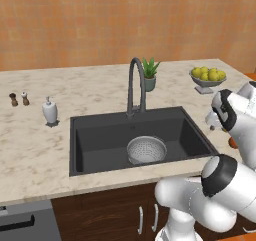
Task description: Put the colander in the sink, put the tangerine, mango, orange in the colander, and turn on the sink faucet and pour water over the colander.
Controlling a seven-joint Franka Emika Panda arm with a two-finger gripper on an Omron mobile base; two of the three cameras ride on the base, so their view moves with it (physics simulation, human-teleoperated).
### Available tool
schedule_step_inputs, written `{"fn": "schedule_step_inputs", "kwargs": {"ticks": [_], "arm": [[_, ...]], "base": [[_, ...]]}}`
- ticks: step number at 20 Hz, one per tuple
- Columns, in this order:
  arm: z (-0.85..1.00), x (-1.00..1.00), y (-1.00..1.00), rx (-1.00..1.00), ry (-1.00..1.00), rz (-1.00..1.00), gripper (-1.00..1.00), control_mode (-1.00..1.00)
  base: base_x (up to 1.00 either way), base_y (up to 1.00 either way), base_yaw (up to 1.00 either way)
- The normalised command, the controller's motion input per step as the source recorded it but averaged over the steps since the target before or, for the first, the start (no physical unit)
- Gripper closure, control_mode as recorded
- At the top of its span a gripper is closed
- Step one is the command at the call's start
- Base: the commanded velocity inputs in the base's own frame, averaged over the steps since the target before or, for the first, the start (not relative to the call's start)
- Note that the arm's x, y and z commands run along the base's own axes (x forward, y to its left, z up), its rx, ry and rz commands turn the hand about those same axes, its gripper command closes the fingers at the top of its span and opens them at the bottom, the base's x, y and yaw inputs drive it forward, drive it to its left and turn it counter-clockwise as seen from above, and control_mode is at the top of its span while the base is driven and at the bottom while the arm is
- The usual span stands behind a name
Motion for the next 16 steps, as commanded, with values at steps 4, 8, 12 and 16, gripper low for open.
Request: {"fn": "schedule_step_inputs", "kwargs": {"ticks": [4,8,12,16], "arm": [[0.11,-0.16,-0.69,-0.09,0.0,0.0,-1.0,-1.0],[0.03,-0.52,-0.78,-0.09,0.0,0.01,-1.0,-1.0],[0.03,-0.65,-0.63,-0.08,0.0,0.09,-1.0,-1.0],[0.01,-0.18,-0.44,-0.01,0.0,0.13,-1.0,-1.0]], "base": [[0.0,0.0,0.0],[0.0,0.0,0.0],[0.0,0.0,0.0],[0.0,0.0,0.0]]}}
